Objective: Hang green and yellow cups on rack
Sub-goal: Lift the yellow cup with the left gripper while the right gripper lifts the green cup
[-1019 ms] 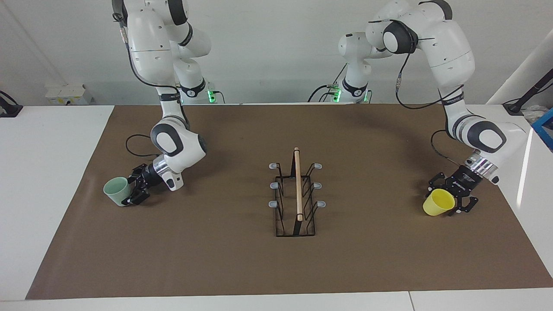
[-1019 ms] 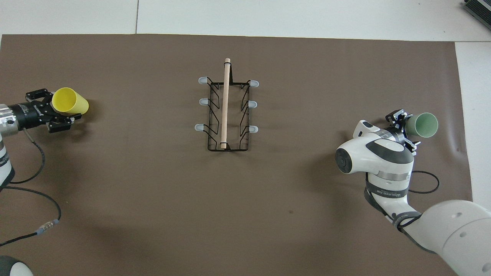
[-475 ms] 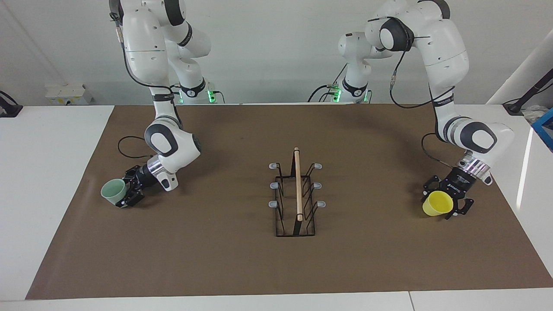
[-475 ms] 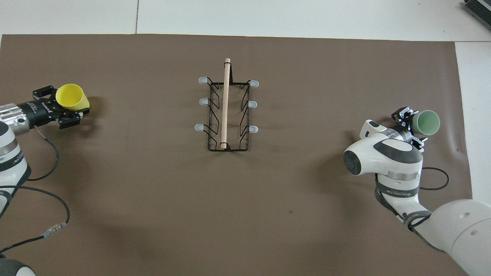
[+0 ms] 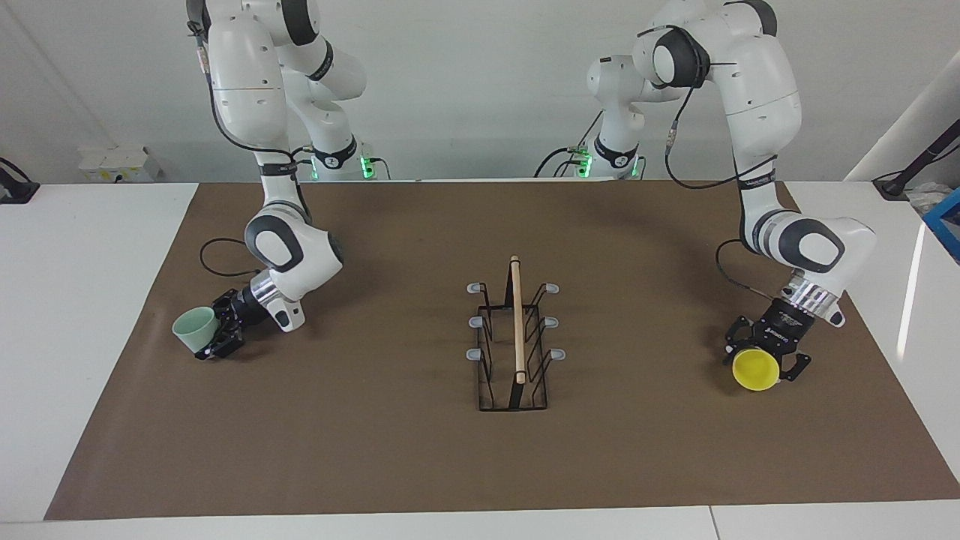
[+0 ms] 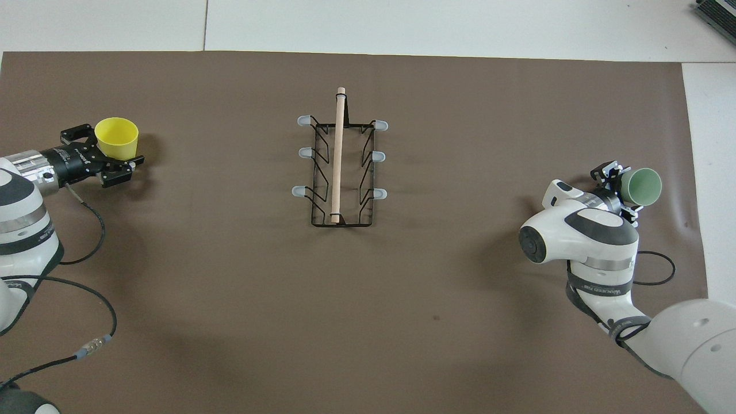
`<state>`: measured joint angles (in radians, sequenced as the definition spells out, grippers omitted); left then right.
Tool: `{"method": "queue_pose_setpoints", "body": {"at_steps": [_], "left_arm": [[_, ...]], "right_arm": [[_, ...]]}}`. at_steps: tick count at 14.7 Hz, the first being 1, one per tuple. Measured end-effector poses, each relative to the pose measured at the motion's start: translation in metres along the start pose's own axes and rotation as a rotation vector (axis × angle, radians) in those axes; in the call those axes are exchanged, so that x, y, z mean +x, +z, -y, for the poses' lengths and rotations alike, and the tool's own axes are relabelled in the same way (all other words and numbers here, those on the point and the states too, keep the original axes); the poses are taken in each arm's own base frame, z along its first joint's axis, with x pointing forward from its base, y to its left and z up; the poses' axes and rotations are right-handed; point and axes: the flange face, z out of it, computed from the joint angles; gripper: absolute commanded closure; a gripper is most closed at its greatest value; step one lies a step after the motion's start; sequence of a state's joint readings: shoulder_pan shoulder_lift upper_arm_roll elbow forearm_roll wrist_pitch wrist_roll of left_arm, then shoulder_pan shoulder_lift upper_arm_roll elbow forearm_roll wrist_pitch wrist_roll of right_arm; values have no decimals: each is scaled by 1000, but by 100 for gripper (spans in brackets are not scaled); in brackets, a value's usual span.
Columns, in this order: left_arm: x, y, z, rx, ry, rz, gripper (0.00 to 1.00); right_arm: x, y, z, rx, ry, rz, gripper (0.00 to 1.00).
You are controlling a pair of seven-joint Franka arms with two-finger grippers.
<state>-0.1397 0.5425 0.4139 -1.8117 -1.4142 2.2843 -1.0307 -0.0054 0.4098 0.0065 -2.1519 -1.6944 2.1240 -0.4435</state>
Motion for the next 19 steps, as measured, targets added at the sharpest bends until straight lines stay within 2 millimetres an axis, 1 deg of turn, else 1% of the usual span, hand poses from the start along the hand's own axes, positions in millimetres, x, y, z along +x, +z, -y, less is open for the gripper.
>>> {"method": "queue_pose_setpoints", "body": {"at_steps": [2, 5, 6, 8, 9, 10, 12, 13, 15, 18, 19], "left_arm": [[-14, -12, -6, -15, 42, 3, 100], [-52, -35, -18, -2, 203, -56, 100], [-67, -42, -21, 7, 270, -85, 100], [-95, -55, -23, 20, 393, -144, 100], [-107, -61, -23, 27, 447, -172, 100], [-118, -67, -22, 32, 494, -196, 100], [-136, -82, -20, 32, 567, -229, 100], [-146, -91, -18, 36, 612, -254, 100], [-171, -103, -6, 72, 724, -306, 100], [-213, -106, 28, 185, 891, -370, 100], [-226, -104, 42, 229, 954, -399, 100]], "right_arm": [[0, 0, 0, 0, 0, 0, 93], [0, -4, -2, -3, 5, -1, 94], [-1, -8, -5, 7, 19, -9, 94], [-3, -23, -15, 50, 65, -46, 94], [-8, -32, -22, 72, 83, -69, 94], [-17, -40, -29, 105, 105, -100, 94], [-42, -55, -42, 184, 155, -196, 94], [-55, -64, -47, 217, 183, -251, 96], [-75, -95, -58, 259, 231, -373, 99], [-99, -151, -74, 289, 320, -552, 99], [-106, -164, -77, 305, 358, -599, 99]]}}
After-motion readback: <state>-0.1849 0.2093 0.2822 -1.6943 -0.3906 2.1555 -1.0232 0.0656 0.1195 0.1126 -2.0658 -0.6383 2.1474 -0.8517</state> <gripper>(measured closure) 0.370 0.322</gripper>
